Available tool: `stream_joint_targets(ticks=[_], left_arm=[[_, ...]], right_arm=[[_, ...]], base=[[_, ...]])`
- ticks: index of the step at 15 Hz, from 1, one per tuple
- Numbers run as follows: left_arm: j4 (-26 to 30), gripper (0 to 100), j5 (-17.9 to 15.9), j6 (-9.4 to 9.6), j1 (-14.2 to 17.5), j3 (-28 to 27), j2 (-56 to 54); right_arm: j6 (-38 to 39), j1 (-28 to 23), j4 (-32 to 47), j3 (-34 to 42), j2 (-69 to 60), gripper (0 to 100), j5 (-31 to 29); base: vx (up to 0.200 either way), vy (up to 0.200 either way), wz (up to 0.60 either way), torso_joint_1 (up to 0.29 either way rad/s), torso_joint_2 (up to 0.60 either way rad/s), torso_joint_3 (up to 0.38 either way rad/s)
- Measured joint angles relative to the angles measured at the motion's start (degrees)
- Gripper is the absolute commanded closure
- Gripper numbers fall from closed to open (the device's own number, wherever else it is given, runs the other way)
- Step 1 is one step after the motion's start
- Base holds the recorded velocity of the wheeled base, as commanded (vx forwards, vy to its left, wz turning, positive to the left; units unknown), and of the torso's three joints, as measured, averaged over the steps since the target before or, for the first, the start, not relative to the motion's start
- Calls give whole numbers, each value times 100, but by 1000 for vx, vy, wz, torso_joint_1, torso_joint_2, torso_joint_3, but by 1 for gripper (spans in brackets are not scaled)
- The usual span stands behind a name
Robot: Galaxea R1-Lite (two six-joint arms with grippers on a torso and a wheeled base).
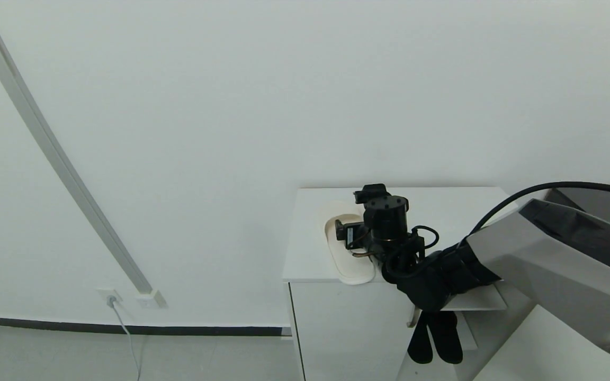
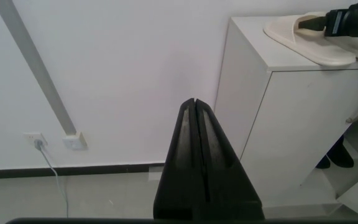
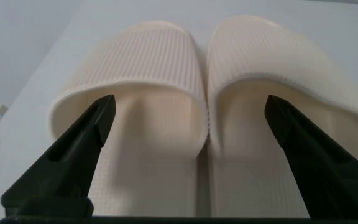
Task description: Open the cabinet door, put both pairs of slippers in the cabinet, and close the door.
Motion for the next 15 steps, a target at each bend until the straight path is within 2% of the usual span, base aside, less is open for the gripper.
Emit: stream_joint_targets(ticks=[3, 4, 15], left_arm=[[0, 100, 0, 0, 0, 0, 0], [0, 100, -1, -2, 0, 0, 0], [0, 100, 7, -18, 2, 0, 0]], right_arm=[[-28, -52, 44, -199, 99, 0, 0], [-28, -55, 63, -234, 123, 100, 0], [-27, -60, 44, -240, 162, 100, 2]], base=[[0, 0, 0, 0, 0, 0], [0, 0, 0, 0, 0, 0], [0, 0, 0, 0, 0, 0]])
